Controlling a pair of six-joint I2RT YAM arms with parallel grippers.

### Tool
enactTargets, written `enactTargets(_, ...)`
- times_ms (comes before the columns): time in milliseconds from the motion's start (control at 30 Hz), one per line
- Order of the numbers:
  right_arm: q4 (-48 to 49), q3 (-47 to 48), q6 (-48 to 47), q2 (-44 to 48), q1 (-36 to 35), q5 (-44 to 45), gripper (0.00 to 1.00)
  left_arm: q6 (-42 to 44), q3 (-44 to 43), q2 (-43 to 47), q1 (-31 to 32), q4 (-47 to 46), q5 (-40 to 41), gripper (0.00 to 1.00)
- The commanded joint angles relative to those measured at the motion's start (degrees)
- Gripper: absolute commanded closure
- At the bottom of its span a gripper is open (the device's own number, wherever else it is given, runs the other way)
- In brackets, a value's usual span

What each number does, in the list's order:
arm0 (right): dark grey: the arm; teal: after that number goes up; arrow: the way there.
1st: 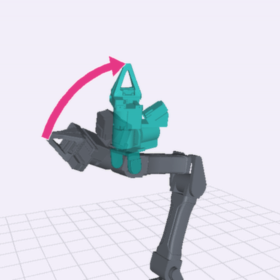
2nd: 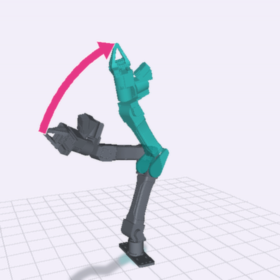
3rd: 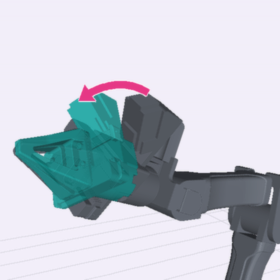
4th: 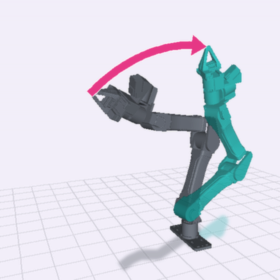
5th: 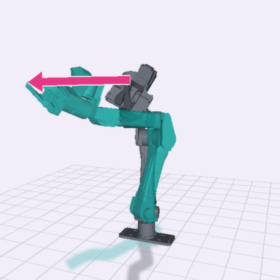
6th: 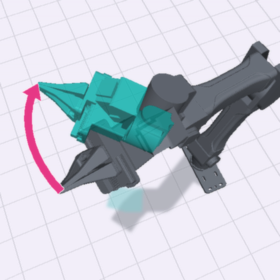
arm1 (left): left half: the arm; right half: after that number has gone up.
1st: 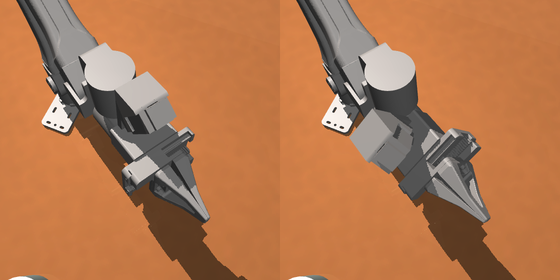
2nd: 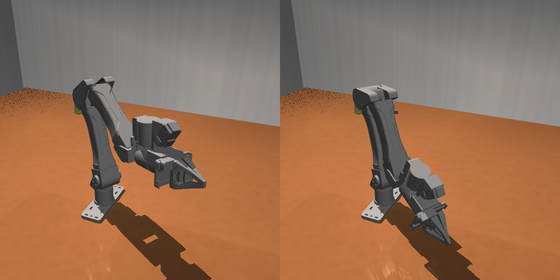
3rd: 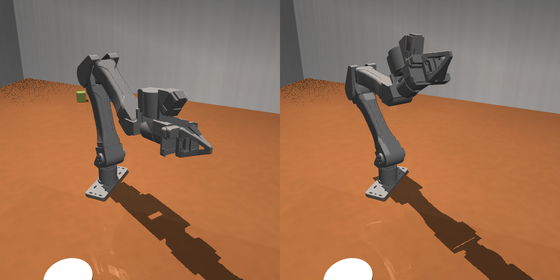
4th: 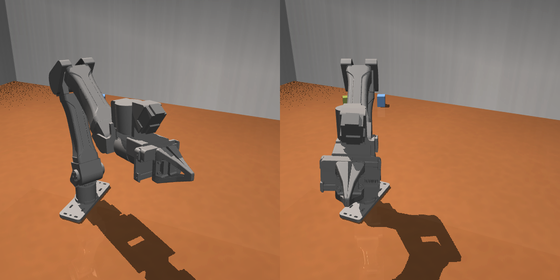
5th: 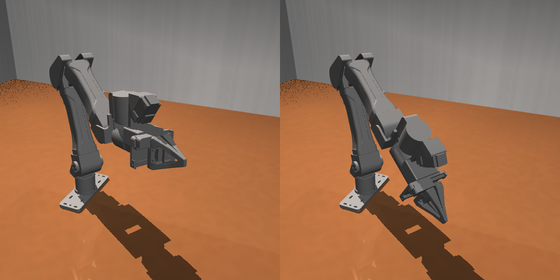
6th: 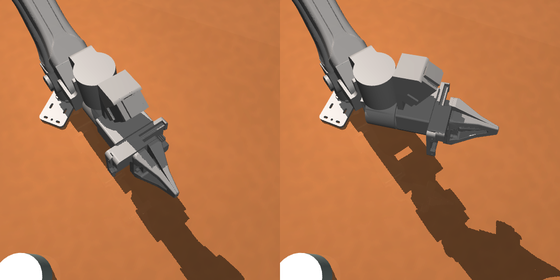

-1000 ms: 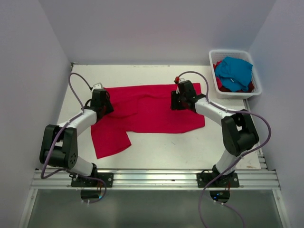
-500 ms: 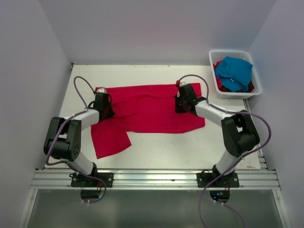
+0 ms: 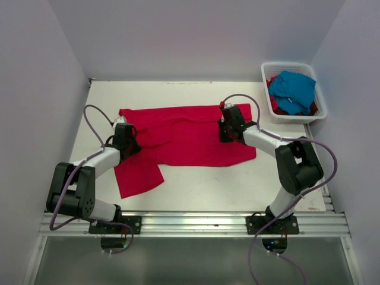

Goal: Fold and stack the t-shirts
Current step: Fold the flattened tshirt in 1/3 of the way

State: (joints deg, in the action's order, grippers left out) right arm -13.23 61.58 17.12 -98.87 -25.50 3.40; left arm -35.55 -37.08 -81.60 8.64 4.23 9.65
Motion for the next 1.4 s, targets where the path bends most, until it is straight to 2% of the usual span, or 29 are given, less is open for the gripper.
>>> enactTargets(0,0.31,0.73,0.37,0.78,-0.25,0.29,1.00,-2.33,1.66,-0.92,0.06,-2.99,0.37,0.72)
enactTargets(167,0.40,0.38,0.19,1.05,-0.26,0.64,1.00,-3.47,2.63,-3.91,0.06,-7.74,-1.03,0.73)
enactTargets(400,0.05,0.64,-0.34,0.61,-0.26,0.91,1.00,-4.53,5.00,-2.77,0.06,-13.46,-2.18,0.73)
enactTargets(900,-0.30,1.00,-0.60,-0.18,-0.17,0.64,1.00,-4.62,2.71,5.14,0.85,-8.09,-3.24,0.73)
enactTargets(1367,-0.65,1.00,-0.78,-0.62,-0.26,1.08,1.00,-4.09,0.52,-5.14,0.85,-9.33,-2.53,0.75)
